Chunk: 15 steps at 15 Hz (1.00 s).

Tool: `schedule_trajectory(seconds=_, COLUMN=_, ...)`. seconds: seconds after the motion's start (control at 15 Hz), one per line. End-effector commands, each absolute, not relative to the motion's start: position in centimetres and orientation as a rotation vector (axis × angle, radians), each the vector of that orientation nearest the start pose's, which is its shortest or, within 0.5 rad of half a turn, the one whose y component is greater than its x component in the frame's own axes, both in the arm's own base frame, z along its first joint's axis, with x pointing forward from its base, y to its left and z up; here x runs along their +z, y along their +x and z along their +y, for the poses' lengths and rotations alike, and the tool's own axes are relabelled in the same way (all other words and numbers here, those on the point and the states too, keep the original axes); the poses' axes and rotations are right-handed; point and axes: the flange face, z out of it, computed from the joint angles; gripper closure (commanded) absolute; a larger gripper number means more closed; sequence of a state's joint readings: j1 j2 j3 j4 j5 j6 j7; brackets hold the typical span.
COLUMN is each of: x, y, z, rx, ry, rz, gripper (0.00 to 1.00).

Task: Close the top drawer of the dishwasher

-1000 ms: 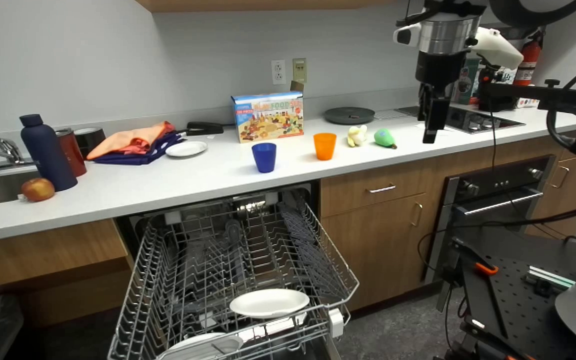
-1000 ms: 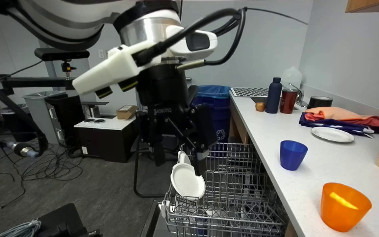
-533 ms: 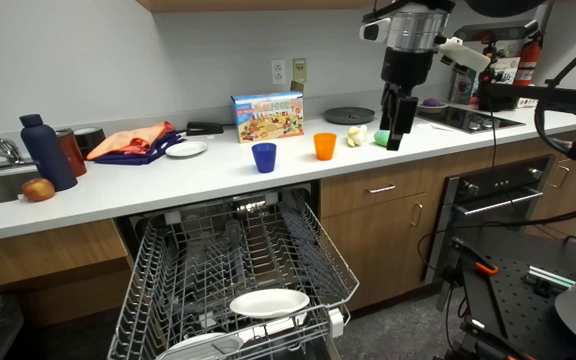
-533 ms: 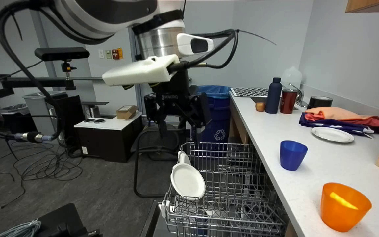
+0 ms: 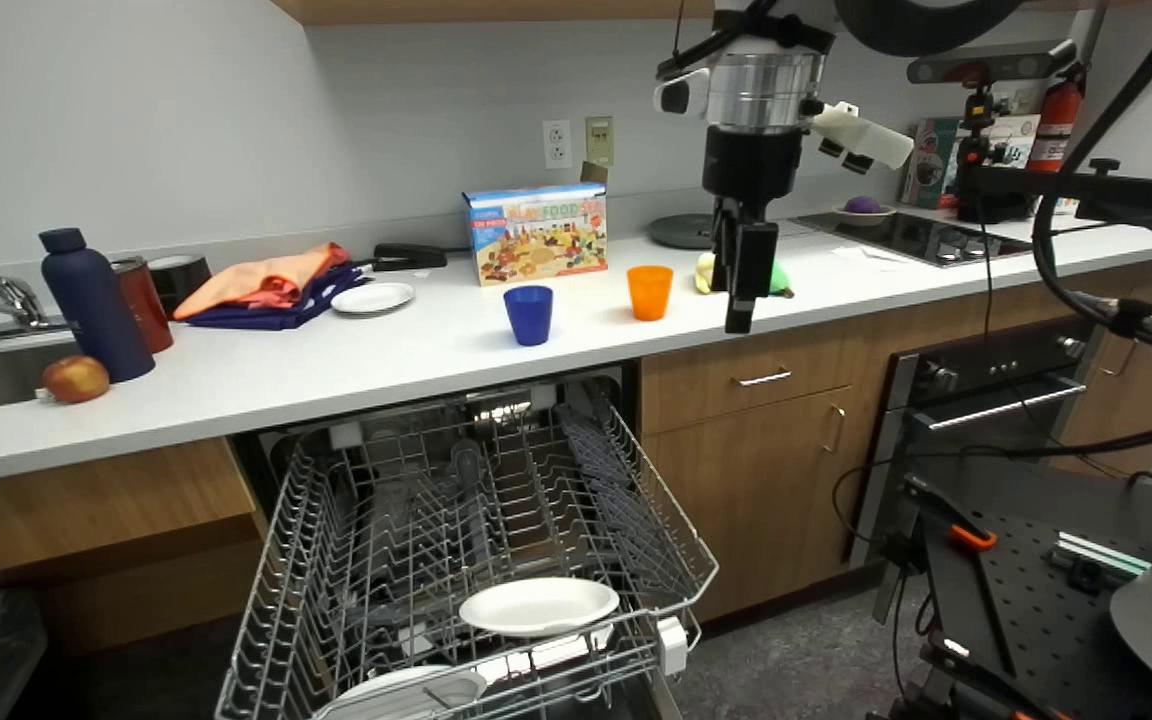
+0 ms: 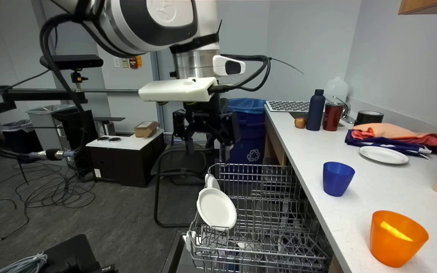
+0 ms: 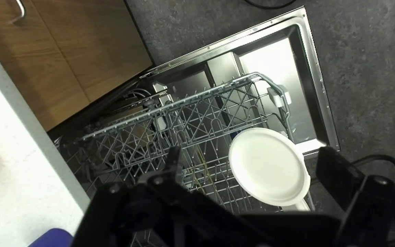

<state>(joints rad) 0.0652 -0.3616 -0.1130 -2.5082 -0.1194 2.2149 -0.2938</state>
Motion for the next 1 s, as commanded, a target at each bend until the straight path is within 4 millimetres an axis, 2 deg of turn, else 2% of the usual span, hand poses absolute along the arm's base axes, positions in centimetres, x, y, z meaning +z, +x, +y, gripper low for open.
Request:
schedule_trajectory(seconds=0.0, x=41.7, y=42.8, z=-2.4, rx=-0.09, ry=-3.168, rz=-0.512, gripper=0.0)
schedule_trajectory(seconds=0.27, x=41.7, y=42.8, z=-2.4, rx=-0.091, ry=-3.168, rz=-0.512, gripper=0.0)
schedule_trajectory(seconds=0.4, x=41.5, y=43.1, z=-2.3, rx=-0.145, ry=-3.183, rz=-0.517, gripper=0.0)
schedule_trajectory(seconds=0.67, x=41.3, y=45.3, z=-0.1, rx=-0.337, ry=-3.167, rz=-0.599, gripper=0.0)
schedule_trajectory(seconds=0.93, x=38.2, y=47.9, z=3.4, rx=-0.382, ry=-3.085, rz=-0.654, gripper=0.0)
